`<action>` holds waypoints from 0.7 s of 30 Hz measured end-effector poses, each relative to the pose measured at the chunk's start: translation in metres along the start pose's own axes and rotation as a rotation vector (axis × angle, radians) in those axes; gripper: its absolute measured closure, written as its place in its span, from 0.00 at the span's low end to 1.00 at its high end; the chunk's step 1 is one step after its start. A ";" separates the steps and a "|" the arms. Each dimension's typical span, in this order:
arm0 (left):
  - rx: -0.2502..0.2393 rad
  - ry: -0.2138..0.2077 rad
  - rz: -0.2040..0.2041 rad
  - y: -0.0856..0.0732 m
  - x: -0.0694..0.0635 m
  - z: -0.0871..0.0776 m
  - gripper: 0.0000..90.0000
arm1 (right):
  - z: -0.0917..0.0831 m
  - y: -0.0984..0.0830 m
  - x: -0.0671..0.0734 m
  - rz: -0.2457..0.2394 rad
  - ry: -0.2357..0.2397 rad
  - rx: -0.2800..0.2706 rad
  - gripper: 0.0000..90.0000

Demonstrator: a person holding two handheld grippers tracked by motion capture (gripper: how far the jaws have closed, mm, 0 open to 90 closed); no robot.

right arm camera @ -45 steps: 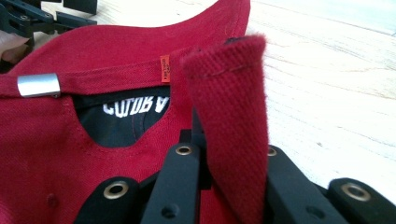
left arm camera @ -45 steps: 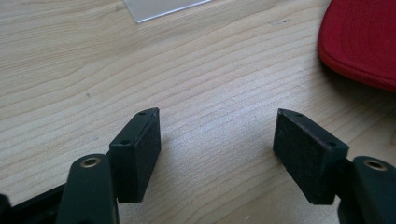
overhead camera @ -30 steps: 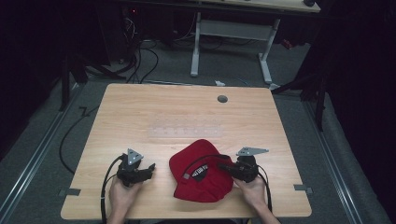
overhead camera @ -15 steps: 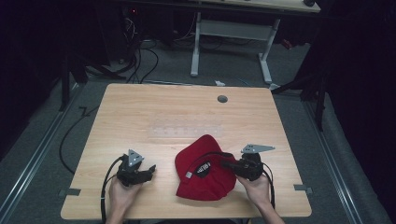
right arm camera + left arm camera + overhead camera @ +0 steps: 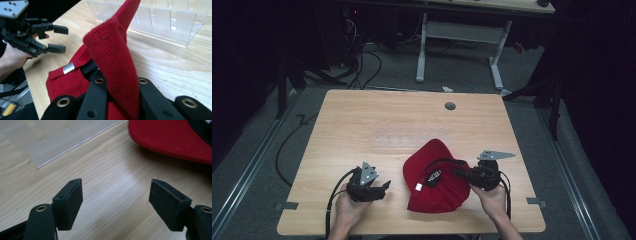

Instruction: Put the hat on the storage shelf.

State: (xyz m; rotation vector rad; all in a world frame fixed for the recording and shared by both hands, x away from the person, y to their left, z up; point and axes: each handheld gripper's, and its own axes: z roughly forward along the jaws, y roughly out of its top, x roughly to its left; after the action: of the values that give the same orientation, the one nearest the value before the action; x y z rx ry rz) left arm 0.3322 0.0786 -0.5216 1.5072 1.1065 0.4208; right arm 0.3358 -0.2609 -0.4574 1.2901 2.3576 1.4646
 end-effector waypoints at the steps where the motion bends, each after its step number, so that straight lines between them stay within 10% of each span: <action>1: 0.002 -0.011 0.008 0.000 -0.004 0.000 0.30 | -0.001 0.001 0.000 0.002 0.004 -0.002 0.96; 21: 0.017 -0.110 0.079 0.002 -0.040 0.008 0.29 | -0.009 0.022 -0.002 0.039 0.037 0.008 0.96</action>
State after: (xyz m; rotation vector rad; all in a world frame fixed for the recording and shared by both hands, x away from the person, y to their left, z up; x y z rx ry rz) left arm 0.3200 0.0419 -0.5099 1.5734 0.9689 0.3785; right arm 0.3466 -0.2640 -0.4364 1.3297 2.3768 1.5049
